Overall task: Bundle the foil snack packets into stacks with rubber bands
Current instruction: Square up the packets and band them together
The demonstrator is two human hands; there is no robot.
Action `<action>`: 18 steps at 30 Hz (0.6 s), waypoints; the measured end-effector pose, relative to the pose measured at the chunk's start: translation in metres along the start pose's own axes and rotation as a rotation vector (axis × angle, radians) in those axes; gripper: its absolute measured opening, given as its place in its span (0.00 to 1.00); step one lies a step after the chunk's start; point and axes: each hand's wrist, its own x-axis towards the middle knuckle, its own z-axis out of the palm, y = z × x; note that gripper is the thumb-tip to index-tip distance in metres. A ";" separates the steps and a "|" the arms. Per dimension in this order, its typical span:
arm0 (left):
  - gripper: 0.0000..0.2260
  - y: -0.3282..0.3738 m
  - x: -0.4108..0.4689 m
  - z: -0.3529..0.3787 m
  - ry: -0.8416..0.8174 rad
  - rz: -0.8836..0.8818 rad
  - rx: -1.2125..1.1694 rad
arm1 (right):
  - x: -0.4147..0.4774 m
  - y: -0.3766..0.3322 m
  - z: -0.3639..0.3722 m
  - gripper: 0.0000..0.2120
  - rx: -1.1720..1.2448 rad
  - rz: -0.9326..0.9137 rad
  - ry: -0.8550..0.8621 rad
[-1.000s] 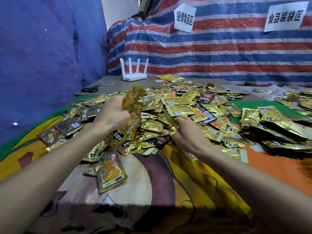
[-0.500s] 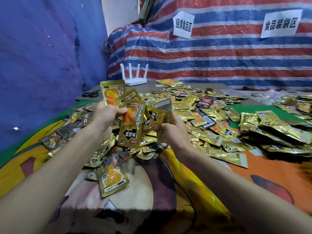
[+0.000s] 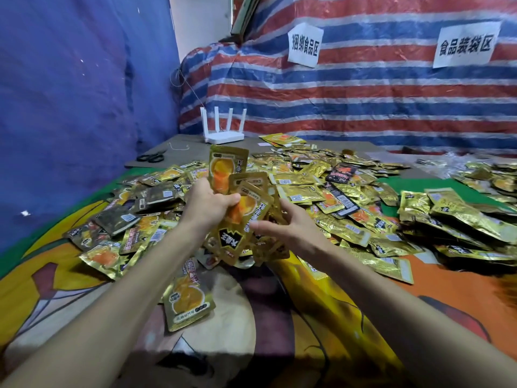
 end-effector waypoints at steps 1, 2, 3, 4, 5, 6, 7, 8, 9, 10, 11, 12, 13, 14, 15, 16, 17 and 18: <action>0.09 -0.001 -0.002 0.006 0.005 0.004 -0.024 | -0.001 0.002 0.000 0.19 -0.010 -0.007 0.028; 0.07 -0.001 -0.005 0.012 -0.001 0.002 -0.064 | -0.003 0.005 0.001 0.19 -0.008 -0.006 0.047; 0.06 -0.001 -0.008 0.017 -0.016 -0.001 -0.102 | -0.004 0.008 0.002 0.18 -0.006 0.003 0.059; 0.06 -0.002 -0.011 0.022 -0.030 -0.004 -0.130 | -0.004 0.011 0.002 0.17 -0.005 0.014 0.063; 0.08 -0.003 -0.013 0.026 -0.046 -0.007 -0.148 | -0.005 0.012 0.002 0.16 -0.002 0.026 0.071; 0.10 -0.004 -0.015 0.029 -0.062 -0.007 -0.172 | -0.007 0.013 0.001 0.15 0.005 0.030 0.090; 0.10 -0.004 -0.017 0.031 -0.076 -0.007 -0.210 | -0.009 0.014 -0.001 0.14 0.015 0.024 0.113; 0.10 -0.005 -0.018 0.032 -0.090 -0.021 -0.265 | -0.010 0.016 -0.004 0.14 0.028 0.017 0.132; 0.10 -0.005 -0.019 0.032 -0.102 -0.050 -0.329 | -0.012 0.018 -0.007 0.14 0.038 0.021 0.149; 0.09 -0.005 -0.019 0.032 -0.099 -0.086 -0.393 | -0.014 0.019 -0.010 0.14 0.052 0.036 0.167; 0.07 -0.005 -0.019 0.032 -0.072 -0.109 -0.433 | -0.016 0.021 -0.012 0.14 0.080 0.058 0.192; 0.05 -0.005 -0.018 0.031 -0.029 -0.112 -0.441 | -0.018 0.022 -0.016 0.14 0.117 0.076 0.219; 0.03 -0.006 -0.018 0.030 0.007 -0.105 -0.430 | -0.020 0.024 -0.019 0.14 0.146 0.087 0.252; 0.02 -0.007 -0.019 0.027 0.023 -0.100 -0.431 | -0.021 0.025 -0.023 0.14 0.164 0.093 0.291; 0.02 -0.008 -0.021 0.024 0.002 -0.098 -0.457 | -0.021 0.026 -0.027 0.14 0.184 0.098 0.334; 0.03 -0.008 -0.024 0.021 -0.059 -0.094 -0.498 | -0.022 0.027 -0.030 0.13 0.211 0.098 0.370; 0.04 -0.008 -0.028 0.020 -0.152 -0.076 -0.540 | -0.021 0.027 -0.032 0.13 0.236 0.096 0.396; 0.06 -0.009 -0.033 0.021 -0.237 -0.056 -0.560 | -0.021 0.026 -0.033 0.12 0.252 0.094 0.408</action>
